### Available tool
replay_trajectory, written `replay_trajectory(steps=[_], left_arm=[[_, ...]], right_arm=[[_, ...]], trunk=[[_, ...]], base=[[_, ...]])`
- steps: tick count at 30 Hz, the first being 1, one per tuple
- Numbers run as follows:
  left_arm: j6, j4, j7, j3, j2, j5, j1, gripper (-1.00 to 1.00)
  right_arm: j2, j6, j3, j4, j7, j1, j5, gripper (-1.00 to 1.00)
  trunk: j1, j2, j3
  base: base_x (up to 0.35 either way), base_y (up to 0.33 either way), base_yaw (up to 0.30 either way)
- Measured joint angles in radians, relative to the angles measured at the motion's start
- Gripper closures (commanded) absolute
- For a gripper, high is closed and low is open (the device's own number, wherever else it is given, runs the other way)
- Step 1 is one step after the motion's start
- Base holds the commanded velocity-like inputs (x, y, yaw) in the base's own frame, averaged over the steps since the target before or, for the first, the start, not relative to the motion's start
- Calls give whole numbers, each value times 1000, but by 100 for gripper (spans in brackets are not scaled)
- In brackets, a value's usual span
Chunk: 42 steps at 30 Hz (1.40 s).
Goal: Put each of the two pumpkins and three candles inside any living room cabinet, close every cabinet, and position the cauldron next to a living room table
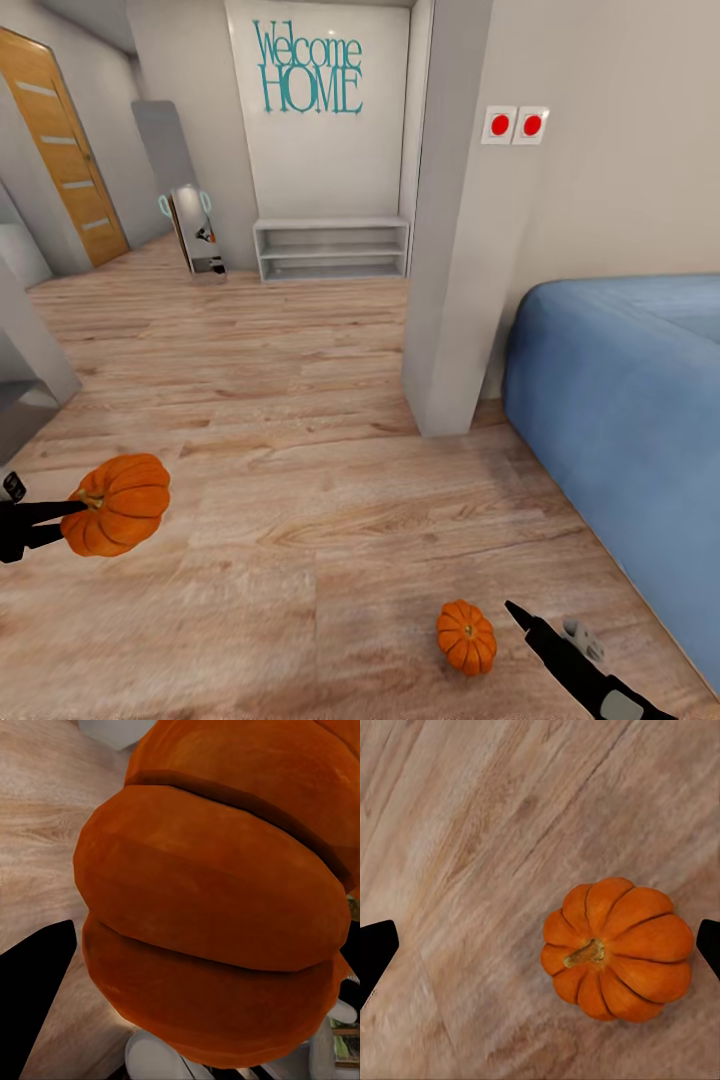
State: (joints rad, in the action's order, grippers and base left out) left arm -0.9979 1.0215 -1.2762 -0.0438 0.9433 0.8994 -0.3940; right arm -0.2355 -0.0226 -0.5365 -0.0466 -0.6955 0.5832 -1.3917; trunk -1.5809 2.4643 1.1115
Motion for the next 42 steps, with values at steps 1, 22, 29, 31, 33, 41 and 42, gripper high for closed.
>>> replay_trajectory(steps=[1,22,29,31,33,41,42], left_arm=[[0,0,-1,0,0,0,0,100],[0,-1,-4,0,0,-28,0,100],[0,-1,-4,0,0,-29,0,100],[0,-1,-4,0,0,-29,0,100],[0,-1,-4,0,0,-29,0,100],[0,-1,-4,0,0,-29,0,100],[0,-1,-4,0,0,-29,0,100]], right_arm=[[-1,0,0,0,-10,0,0,-100],[-28,24,0,0,-189,-26,2,-100],[-29,25,0,1,-202,-26,2,-100],[-29,25,0,1,-212,-26,2,-100],[-29,26,-1,1,-233,-26,2,-100],[-29,55,-1,1,-280,-26,5,-100],[-29,56,-1,1,-278,-26,5,-100]], trunk=[[-4,7,3],[-27,39,81],[-30,41,108],[-31,41,116],[-32,42,124],[-36,44,155],[-36,44,159]], base=[[0,0,0],[0,0,0],[0,0,0],[0,0,0],[0,0,0],[0,0,0],[0,0,0]])
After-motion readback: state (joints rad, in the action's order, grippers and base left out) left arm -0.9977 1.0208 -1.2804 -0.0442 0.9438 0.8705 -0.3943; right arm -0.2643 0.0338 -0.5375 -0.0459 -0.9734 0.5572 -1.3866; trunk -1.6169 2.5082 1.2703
